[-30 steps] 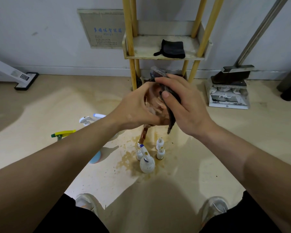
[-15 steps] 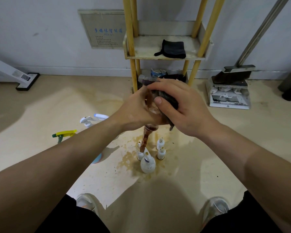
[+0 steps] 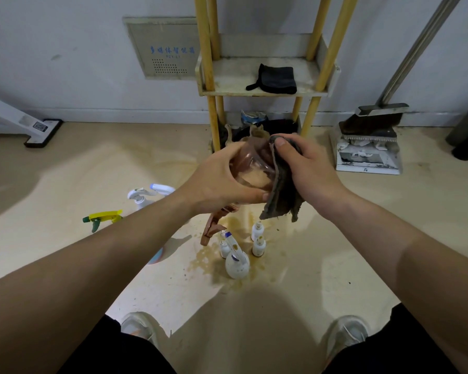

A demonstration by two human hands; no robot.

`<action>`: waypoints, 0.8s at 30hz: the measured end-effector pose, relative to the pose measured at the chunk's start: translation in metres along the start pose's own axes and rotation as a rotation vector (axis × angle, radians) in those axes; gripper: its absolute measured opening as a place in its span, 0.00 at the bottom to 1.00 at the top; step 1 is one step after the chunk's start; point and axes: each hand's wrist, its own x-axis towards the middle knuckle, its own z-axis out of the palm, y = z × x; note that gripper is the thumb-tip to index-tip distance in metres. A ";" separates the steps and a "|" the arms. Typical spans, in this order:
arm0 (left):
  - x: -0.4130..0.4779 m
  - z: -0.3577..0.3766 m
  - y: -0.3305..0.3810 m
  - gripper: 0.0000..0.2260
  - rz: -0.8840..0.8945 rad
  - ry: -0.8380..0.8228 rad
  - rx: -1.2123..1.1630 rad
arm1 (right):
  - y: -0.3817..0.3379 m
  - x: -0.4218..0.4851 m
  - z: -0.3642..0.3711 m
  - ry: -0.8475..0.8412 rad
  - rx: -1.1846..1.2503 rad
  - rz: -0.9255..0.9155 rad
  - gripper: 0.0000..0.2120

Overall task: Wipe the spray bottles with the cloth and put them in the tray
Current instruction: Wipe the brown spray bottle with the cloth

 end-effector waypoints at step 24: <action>-0.004 0.004 0.006 0.30 -0.107 0.003 -0.073 | 0.005 -0.001 0.001 -0.045 -0.174 -0.225 0.15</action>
